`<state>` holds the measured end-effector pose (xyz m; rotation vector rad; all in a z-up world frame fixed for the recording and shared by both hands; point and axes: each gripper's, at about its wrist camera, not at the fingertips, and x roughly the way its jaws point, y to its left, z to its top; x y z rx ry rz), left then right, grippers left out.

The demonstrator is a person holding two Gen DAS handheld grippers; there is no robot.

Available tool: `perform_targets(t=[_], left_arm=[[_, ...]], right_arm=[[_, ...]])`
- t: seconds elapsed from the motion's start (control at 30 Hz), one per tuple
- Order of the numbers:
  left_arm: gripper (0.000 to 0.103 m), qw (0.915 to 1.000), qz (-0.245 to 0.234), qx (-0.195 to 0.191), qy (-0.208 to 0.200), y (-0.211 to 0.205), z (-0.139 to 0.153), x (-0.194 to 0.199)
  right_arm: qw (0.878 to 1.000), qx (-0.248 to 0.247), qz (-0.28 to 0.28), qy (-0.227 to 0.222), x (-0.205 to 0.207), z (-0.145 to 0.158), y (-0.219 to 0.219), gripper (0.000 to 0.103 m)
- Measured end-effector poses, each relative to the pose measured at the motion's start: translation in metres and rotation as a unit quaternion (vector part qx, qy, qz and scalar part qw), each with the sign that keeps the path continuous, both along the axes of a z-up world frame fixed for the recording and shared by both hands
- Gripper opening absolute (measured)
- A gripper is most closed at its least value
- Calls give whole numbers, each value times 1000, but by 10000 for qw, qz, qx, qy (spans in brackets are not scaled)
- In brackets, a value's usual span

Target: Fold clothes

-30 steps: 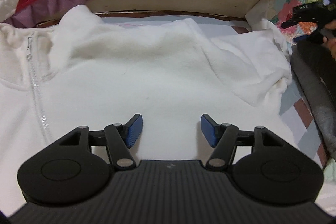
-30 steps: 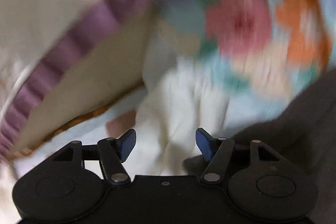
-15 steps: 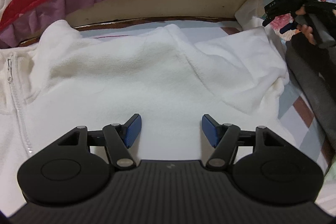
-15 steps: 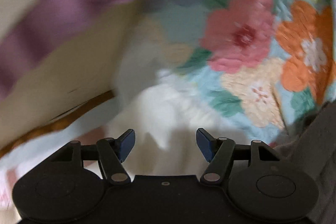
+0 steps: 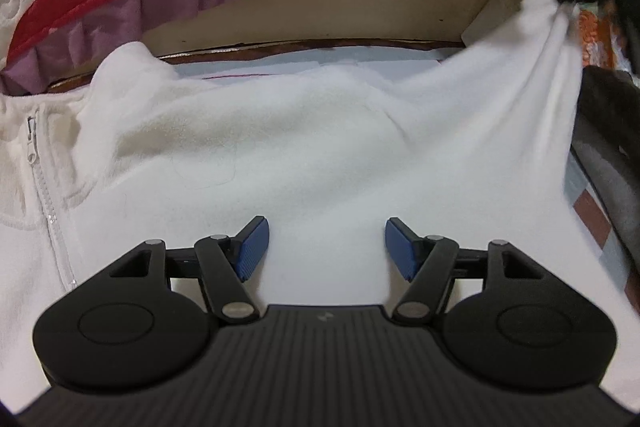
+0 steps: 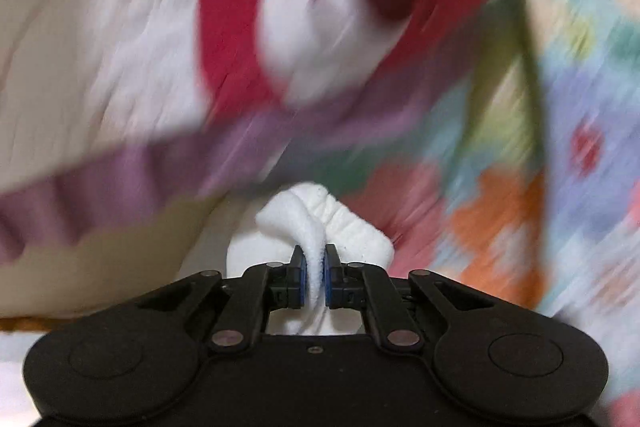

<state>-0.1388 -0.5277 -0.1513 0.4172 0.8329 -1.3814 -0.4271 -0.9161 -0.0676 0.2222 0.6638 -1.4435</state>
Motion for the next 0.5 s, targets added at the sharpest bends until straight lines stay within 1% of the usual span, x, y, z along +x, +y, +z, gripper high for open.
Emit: perform_targets(t=[0.07,0.13,0.23,0.33,0.37,0.4,0.43,0.47,0.5], left_arm=[[65,10000,-23,-24,-34,0,-1,-3],[66,9999,-37,-13,-102,-1,-1,-6],[66,9996,-92,23,-267,-1,-2,-11],[66,9995,-143,1,-266,1,-2,-10],[66,9996,-137,-12,-229,1,-2,-8],[66,9997,-134,-14,-204,2,-2,-7],[67,9997,-133,-8,-200,2,-3,-7],[67,9997,-130,0,-194,2,-2,-7],[67,9998,-123,10,-182,3,-2,-7]], right_arm=[[9999,4,-103,137,-11,17,-4,8],[9994,92,-174,277,-16,20,-4,8],[9984,88,-215,522,-17,18,3,8],[9978,106,-338,560,-17,17,6,8],[9976,163,-365,559,-17,17,5,8],[9973,292,-382,563,-17,15,2,10],[9966,450,-390,568,-20,9,-4,9],[9963,497,-405,571,-23,6,-8,11],[9964,464,-459,541,-27,6,-9,24]])
